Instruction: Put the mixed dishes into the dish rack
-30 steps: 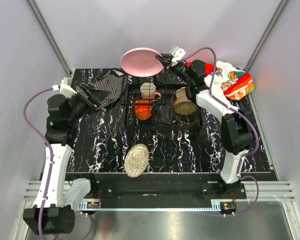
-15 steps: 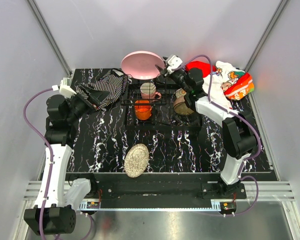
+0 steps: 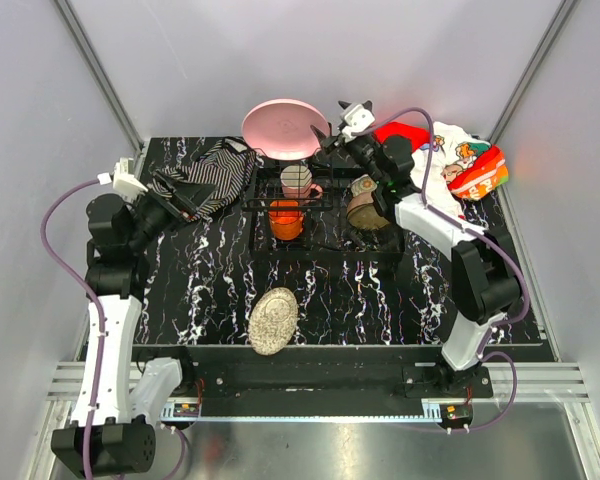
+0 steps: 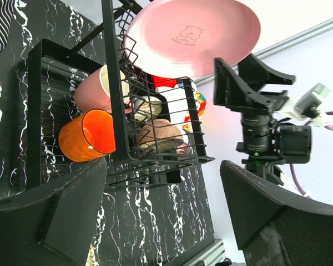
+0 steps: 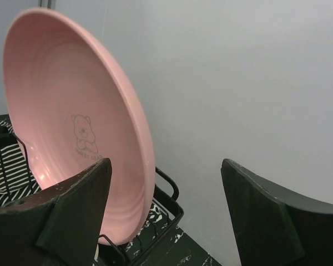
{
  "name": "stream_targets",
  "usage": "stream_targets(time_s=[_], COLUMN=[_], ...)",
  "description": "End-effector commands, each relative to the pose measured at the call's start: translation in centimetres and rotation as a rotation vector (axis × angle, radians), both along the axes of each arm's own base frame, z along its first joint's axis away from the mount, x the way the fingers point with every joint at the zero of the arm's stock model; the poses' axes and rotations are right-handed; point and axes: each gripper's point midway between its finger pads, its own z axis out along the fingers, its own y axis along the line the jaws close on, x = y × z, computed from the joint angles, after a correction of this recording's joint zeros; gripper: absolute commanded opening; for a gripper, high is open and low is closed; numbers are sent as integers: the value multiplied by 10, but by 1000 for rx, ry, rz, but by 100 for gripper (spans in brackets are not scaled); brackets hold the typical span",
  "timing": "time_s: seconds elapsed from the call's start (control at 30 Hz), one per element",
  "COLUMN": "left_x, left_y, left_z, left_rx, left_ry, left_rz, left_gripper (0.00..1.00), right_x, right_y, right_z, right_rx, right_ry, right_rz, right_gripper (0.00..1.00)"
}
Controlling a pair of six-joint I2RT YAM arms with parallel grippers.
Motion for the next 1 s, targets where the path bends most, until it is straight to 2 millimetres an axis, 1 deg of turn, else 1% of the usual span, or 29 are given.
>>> stream_targets(time_s=[0.0,0.03,0.2,0.23,0.3,0.33,0.37,0.4,0.43,0.47,0.5,0.53,0.57,0.6,0.63,0.67,0.7,0.73,0.77,0.8,0.83,0.87,0.9,0.93,0.97], left_x=[-12,-13,-22,-23,-25,-26,-27,-27,-25,-25,-25,-23,-25,-25,-27,-34,-32,-34,-43,-42,-46,-55,-55,-61,-66], left_y=[-4,-2,-2,-1,1,2,3,4,5,4,3,1,0,-2,-4,-17,-15,-19,-36,-34,-38,-52,-49,-50,-54], left_z=[16,16,14,13,5,0,-9,-16,-25,-41,-50,-59,-74,-83,-89,-98,-105,-107,-115,-120,-131,-139,-147,-167,-176], left_rx=[1,3,16,20,34,41,49,67,71,68,69,70,72,88,103,121,151,164,180,208,224,226,248,269,275], left_ry=[-49,-48,-39,-35,-20,-10,16,29,56,102,123,147,184,206,214,232,241,240,252,254,271,286,293,327,343], left_rz=[-29,-23,-15,-10,0,5,12,13,10,5,-8,-12,-15,-2,10,-20,32,37,-10,37,35,2,43,46,55], left_gripper=[87,87,87,87,87,87,87,87,86,86,86,86,86,85,84,84,84,84,83,83,83,83,82,82,82], right_x=[-30,-36,-58,-64,-74,-82,-84,-91,-104,-104,-120,-122,-124,-140,-149,-153,-168,-182,-188,-202,-210,-216,-226,-231,-237], right_y=[-9,-8,4,4,5,1,-5,-9,-18,-30,-38,-44,-55,-63,-60,-68,-72,-66,-70,-76,-76,-79,-86,-89,-90], right_z=[59,61,59,56,52,51,51,52,50,51,65,41,35,43,12,2,-16,-24,-32,-43,-48,-51,-60,-64,-66], right_rx=[82,82,64,60,64,72,102,150,182,244,340,365,412,465,473,507,526,531,549,582,601,636,640,645,655], right_ry=[-85,-80,-19,1,34,56,81,121,146,175,209,299,334,342,422,446,498,530,552,597,621,651,678,691,707], right_rz=[39,55,172,189,220,222,199,201,189,124,120,73,0,-18,-57,-118,-131,-117,-138,-140,-142,-138,-145,-146,-135], right_gripper=[90,92,98,100,100,100,100,100,100,100,100,100,100,100,100,100,100,100,100,100,100,100,100,100,100])
